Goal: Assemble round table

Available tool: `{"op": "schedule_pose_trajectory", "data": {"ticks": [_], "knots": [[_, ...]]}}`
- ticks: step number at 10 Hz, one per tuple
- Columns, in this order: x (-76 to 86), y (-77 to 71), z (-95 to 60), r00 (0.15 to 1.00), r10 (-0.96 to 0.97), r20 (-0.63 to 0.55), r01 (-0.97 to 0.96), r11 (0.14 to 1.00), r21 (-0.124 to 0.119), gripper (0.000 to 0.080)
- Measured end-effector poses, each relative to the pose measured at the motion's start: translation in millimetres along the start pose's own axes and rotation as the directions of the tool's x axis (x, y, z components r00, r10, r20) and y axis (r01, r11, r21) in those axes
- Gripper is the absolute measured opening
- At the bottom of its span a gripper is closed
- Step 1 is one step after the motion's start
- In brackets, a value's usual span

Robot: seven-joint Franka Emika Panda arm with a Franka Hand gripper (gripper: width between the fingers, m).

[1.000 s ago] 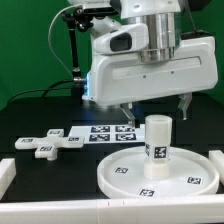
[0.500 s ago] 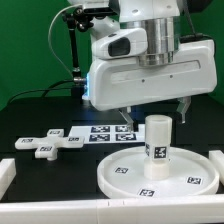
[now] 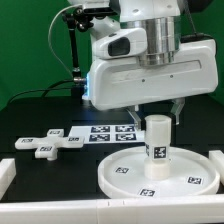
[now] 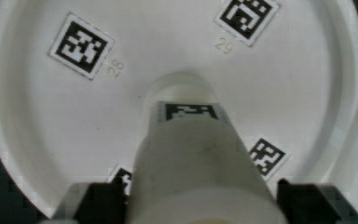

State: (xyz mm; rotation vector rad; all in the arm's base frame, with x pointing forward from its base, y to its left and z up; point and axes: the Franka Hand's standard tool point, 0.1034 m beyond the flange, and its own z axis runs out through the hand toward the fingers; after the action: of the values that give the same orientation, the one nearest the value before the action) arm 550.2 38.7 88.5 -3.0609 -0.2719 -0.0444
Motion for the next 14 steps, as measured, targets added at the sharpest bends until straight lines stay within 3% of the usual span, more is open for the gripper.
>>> {"op": "schedule_pose_trajectory", "data": {"ticks": [2,5,8,12,14], "knots": [[0.0,0.0,0.0,0.997,0.074,-0.001,-0.074,0.997,0.003,0.0407],[-0.4,2.4,0.4,0.911,0.412,-0.006,-0.412,0.91,0.044,0.0409],[-0.3,-4.8,1.0,0.677,0.736,-0.01,-0.734,0.676,0.059,0.0409],[1.6,-8.0,1.1,0.526,0.85,0.0,-0.848,0.525,0.074,0.0409],[1.8,-8.2,1.3,0.401,0.916,0.019,-0.913,0.398,0.086,0.0409]]}}
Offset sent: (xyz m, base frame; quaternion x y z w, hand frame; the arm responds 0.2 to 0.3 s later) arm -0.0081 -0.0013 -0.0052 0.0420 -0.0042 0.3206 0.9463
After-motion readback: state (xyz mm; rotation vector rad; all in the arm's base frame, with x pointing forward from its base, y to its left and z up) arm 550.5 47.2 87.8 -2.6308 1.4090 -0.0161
